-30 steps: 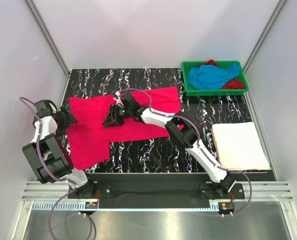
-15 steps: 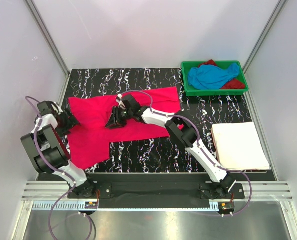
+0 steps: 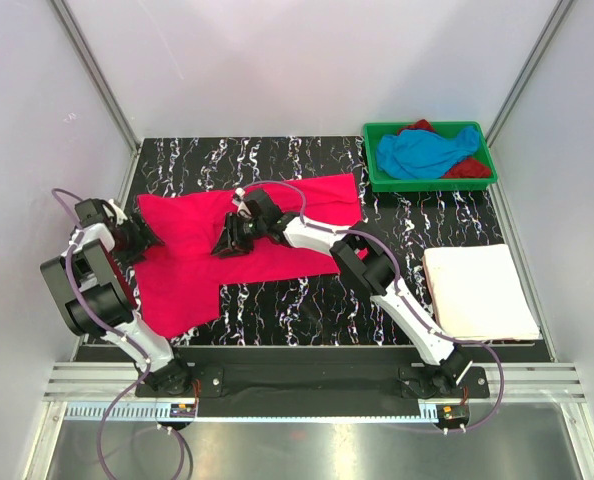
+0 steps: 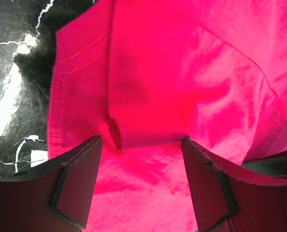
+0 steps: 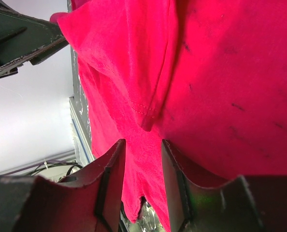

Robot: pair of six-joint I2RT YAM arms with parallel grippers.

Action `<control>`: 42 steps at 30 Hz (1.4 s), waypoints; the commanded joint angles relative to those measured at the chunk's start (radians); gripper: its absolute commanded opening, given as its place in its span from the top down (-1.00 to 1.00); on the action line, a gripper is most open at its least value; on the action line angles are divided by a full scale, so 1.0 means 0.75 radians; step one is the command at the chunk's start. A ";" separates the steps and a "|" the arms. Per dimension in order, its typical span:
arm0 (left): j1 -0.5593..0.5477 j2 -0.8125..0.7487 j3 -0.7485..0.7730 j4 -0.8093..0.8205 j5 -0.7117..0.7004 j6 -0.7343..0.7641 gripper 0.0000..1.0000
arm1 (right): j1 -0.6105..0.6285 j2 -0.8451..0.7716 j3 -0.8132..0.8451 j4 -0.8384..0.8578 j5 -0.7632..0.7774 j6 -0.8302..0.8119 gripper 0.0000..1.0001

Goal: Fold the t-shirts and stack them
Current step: Fold the tshirt

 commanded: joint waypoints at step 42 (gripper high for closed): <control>0.009 -0.171 0.188 -0.410 -0.260 -0.203 0.14 | -0.088 -0.056 0.140 0.006 -0.318 0.287 0.84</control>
